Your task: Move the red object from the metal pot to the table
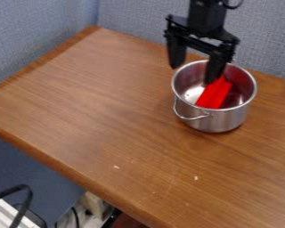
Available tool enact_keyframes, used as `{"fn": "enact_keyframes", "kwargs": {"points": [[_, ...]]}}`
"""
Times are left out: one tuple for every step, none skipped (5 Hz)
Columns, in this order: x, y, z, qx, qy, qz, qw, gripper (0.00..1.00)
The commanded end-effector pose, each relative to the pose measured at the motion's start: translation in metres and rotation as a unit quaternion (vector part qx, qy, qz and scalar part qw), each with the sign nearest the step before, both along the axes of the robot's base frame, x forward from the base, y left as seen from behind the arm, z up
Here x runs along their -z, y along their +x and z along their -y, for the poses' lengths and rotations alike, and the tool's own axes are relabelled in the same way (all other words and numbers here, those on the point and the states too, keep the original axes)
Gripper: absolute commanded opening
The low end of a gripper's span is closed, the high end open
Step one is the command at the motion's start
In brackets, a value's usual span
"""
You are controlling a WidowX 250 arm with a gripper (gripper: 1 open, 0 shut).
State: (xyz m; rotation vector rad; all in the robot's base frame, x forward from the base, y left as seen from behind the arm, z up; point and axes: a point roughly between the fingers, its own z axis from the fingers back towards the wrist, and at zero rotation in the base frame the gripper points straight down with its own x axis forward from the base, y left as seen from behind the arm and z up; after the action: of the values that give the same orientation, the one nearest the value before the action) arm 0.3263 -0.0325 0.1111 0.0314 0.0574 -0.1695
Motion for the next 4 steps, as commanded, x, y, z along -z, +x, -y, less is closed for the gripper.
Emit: {"fn": "enact_keyframes", "kwargs": {"points": [[-0.01,0.011,0.011,0.011,-0.002,0.032,0.9994,1.0],[-0.003,0.013,0.016,0.013,-0.003,0.029,0.9995,1.0],[0.003,0.016,0.017,0.013,-0.004,0.026,0.9996,1.0],[0.009,0.018,0.018,0.014,-0.003,0.025,0.9996,1.0]]}}
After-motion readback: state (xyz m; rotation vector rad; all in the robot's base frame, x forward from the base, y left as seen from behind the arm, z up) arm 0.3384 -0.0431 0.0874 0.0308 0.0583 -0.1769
